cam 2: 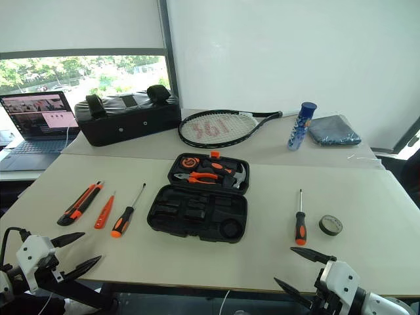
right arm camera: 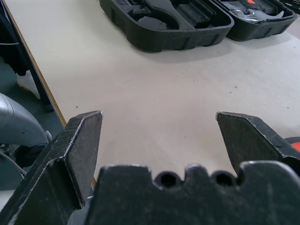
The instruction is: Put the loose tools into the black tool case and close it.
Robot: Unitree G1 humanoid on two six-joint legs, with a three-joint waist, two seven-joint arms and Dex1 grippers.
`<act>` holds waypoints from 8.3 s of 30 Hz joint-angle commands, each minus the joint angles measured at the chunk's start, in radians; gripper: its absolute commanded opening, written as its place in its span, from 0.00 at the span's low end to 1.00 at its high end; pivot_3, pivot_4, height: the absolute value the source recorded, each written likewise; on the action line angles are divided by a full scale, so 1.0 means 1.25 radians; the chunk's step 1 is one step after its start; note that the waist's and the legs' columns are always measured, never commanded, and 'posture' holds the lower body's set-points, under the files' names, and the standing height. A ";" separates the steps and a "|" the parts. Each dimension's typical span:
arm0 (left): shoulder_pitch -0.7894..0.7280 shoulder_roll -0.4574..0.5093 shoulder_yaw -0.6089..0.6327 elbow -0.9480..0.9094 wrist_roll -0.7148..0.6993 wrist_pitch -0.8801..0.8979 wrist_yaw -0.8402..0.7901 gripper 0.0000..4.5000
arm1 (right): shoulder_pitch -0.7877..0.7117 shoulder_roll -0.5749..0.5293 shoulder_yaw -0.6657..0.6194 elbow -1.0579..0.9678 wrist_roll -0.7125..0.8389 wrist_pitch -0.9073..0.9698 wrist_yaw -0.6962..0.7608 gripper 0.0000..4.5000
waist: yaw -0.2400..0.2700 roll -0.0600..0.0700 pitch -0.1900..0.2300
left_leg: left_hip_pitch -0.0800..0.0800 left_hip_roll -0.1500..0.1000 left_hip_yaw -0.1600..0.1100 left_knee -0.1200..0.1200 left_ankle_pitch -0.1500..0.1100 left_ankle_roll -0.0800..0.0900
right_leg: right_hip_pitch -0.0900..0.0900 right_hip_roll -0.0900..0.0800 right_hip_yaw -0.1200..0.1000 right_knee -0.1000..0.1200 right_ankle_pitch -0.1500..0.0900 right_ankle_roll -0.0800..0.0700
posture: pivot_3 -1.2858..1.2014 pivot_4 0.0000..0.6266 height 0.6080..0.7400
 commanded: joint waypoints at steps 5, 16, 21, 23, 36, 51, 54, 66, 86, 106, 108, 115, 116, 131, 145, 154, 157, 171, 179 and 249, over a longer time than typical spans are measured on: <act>-0.009 0.031 0.070 -0.064 -0.183 0.187 -0.028 0.99 | -0.054 0.048 0.016 -0.072 0.118 -0.004 0.015 1.00 | -0.003 0.000 0.000 | 0.000 0.001 0.000 0.000 0.000 0.000 | 0.000 0.000 0.000 0.000 0.000 0.000 | 0.52 0.24 1.00; 0.153 0.110 0.224 -0.087 -0.246 0.569 0.066 0.99 | -0.212 0.093 0.063 -0.187 0.165 0.032 -0.001 1.00 | -0.015 -0.003 0.000 | 0.000 0.003 -0.001 0.000 0.000 0.000 | -0.001 0.002 -0.001 0.001 0.001 -0.001 | 0.52 0.24 1.00; 0.063 0.180 0.223 -0.219 -0.359 0.799 0.133 0.99 | -0.200 0.086 0.073 -0.170 0.158 0.019 0.041 1.00 | 0.006 -0.005 0.000 | 0.000 0.004 -0.001 0.000 0.000 0.000 | 0.000 -0.001 -0.006 0.001 0.000 -0.002 | 0.52 0.24 1.00; 0.006 0.208 0.199 -0.248 -0.389 0.892 0.172 0.99 | -0.194 0.086 0.075 -0.163 0.153 0.014 0.053 1.00 | 0.012 -0.005 -0.001 | 0.000 0.006 0.000 0.001 0.000 0.000 | -0.002 -0.001 -0.008 0.000 0.000 -0.002 | 0.52 0.24 1.00; -0.566 0.152 -0.207 -0.258 -0.316 1.259 0.484 0.99 | -0.163 0.091 0.067 -0.149 0.131 0.006 0.045 1.00 | -0.003 -0.005 0.000 | -0.002 0.005 -0.001 0.001 0.000 0.000 | 0.001 0.001 -0.007 0.001 0.003 -0.007 | 0.52 0.24 1.00; -0.616 0.149 -0.319 -0.204 -0.239 1.278 0.443 0.19 | -0.128 0.093 0.050 -0.140 0.127 -0.019 0.031 1.00 | 0.002 -0.004 0.000 | -0.007 0.004 -0.002 0.001 0.000 -0.001 | -0.004 0.001 -0.007 0.003 0.003 -0.007 | 0.52 0.24 1.00; -0.625 0.129 -0.273 -0.183 -0.227 1.225 0.443 0.19 | -0.115 0.092 0.043 -0.133 0.126 -0.032 0.035 1.00 | 0.003 -0.004 0.000 | -0.007 0.004 -0.002 0.001 0.000 -0.001 | -0.004 0.001 -0.007 0.003 0.003 -0.007 | 0.52 0.24 1.00; -0.700 0.089 -0.352 -0.069 -0.069 0.396 -0.119 0.19 | -0.067 0.090 0.001 -0.160 0.125 -0.035 0.008 1.00 | 0.008 -0.005 0.000 | -0.008 0.002 -0.002 0.003 0.001 -0.002 | -0.005 0.000 -0.007 0.005 0.003 -0.007 | 0.52 0.24 1.00; -1.198 -0.194 -0.680 0.874 0.461 -0.300 -0.190 0.19 | -0.041 0.126 0.037 -0.249 0.082 -0.005 -0.102 1.00 | 0.020 -0.005 0.000 | -0.016 0.001 -0.003 0.014 -0.001 0.002 | -0.006 0.001 -0.008 0.005 0.003 -0.002 | 0.52 0.24 1.00; -1.244 -0.272 -0.656 0.946 0.561 -0.294 -0.072 0.42 | -0.010 0.142 0.052 -0.291 0.058 0.001 -0.154 1.00 | 0.025 -0.005 0.000 | -0.015 0.001 -0.003 0.014 0.000 0.002 | -0.005 0.001 -0.007 0.007 0.003 0.000 | 0.52 0.24 1.00; -1.244 -0.276 -0.639 0.943 0.546 -0.305 -0.080 0.58 | -0.008 0.141 0.055 -0.294 0.057 0.002 -0.158 1.00 | 0.027 -0.005 0.000 | -0.014 0.000 -0.003 0.014 0.000 0.002 | -0.004 0.000 -0.007 0.007 0.003 0.000 | 0.52 0.24 1.00; -1.247 -0.257 -0.527 0.913 0.430 -0.300 -0.166 0.86 | 0.003 0.138 0.059 -0.290 0.057 -0.001 -0.155 1.00 | 0.020 -0.005 0.000 | -0.015 0.000 -0.004 0.014 0.000 0.002 | -0.005 0.000 -0.007 0.007 0.002 0.002 | 0.52 0.24 1.00; -1.246 -0.252 -0.518 0.910 0.423 -0.295 -0.168 0.86 | 0.004 0.138 0.059 -0.288 0.057 -0.001 -0.154 1.00 | 0.018 -0.005 0.000 | -0.015 0.000 -0.004 0.014 0.000 0.002 | -0.005 0.000 -0.007 0.007 0.003 0.000 | 0.52 0.24 1.00; -1.144 -0.301 -0.416 0.905 0.353 -0.094 -0.082 0.00 | -0.006 0.133 0.054 -0.285 0.058 0.003 -0.155 1.00 | 0.022 -0.005 0.000 | -0.015 -0.001 -0.004 0.014 0.000 0.002 | -0.005 0.000 -0.007 0.008 0.003 -0.001 | 0.52 0.24 1.00; -1.090 -0.335 -0.446 0.886 0.382 -0.075 -0.055 0.00 | -0.015 0.134 0.059 -0.286 0.050 0.009 -0.166 1.00 | 0.022 -0.005 0.000 | -0.014 -0.001 -0.004 0.014 0.000 0.002 | -0.004 -0.001 -0.007 0.008 0.003 -0.001 | 0.52 0.24 1.00; -1.036 -0.356 -0.528 0.860 0.443 -0.063 -0.044 0.00 | -0.018 0.142 0.066 -0.275 0.039 0.002 -0.173 1.00 | 0.025 -0.002 -0.003 | -0.008 -0.002 -0.004 0.014 0.000 0.002 | 0.003 -0.001 -0.007 0.007 0.002 0.001 | 0.52 0.24 1.00; -1.020 -0.361 -0.534 0.851 0.447 -0.035 -0.015 0.00 | -0.016 0.146 0.065 -0.274 0.036 -0.001 -0.174 1.00 | 0.025 -0.002 -0.005 | -0.004 -0.002 -0.004 0.014 -0.001 0.002 | 0.007 -0.002 -0.007 0.006 -0.001 0.006 | 0.52 0.24 1.00; -0.980 -0.254 -0.346 0.662 0.175 -0.037 -0.239 0.06 | 0.037 0.138 -0.032 -0.262 0.117 0.028 -0.175 1.00 | 0.016 -0.002 -0.012 | -0.007 -0.002 -0.004 0.014 -0.001 0.002 | 0.005 -0.002 -0.007 0.007 0.000 0.005 | 0.52 0.24 1.00; -0.779 -0.078 -0.266 0.398 0.027 0.054 -0.405 0.62 | 0.209 0.169 -0.149 -0.224 0.177 0.011 -0.134 1.00 | 0.013 -0.001 -0.012 | -0.007 -0.001 -0.004 0.013 -0.001 0.002 | 0.004 -0.002 -0.008 0.006 0.001 0.001 | 0.52 0.24 1.00; -0.215 -0.029 -0.136 -0.171 -0.212 0.276 -0.186 1.00 | -1.131 -0.058 0.687 0.233 -0.182 0.823 0.112 0.23 | 0.002 0.004 -0.004 | -0.026 0.004 -0.002 0.013 -0.001 0.002 | -0.022 0.000 -0.008 0.012 0.002 -0.006 | 0.52 0.24 1.00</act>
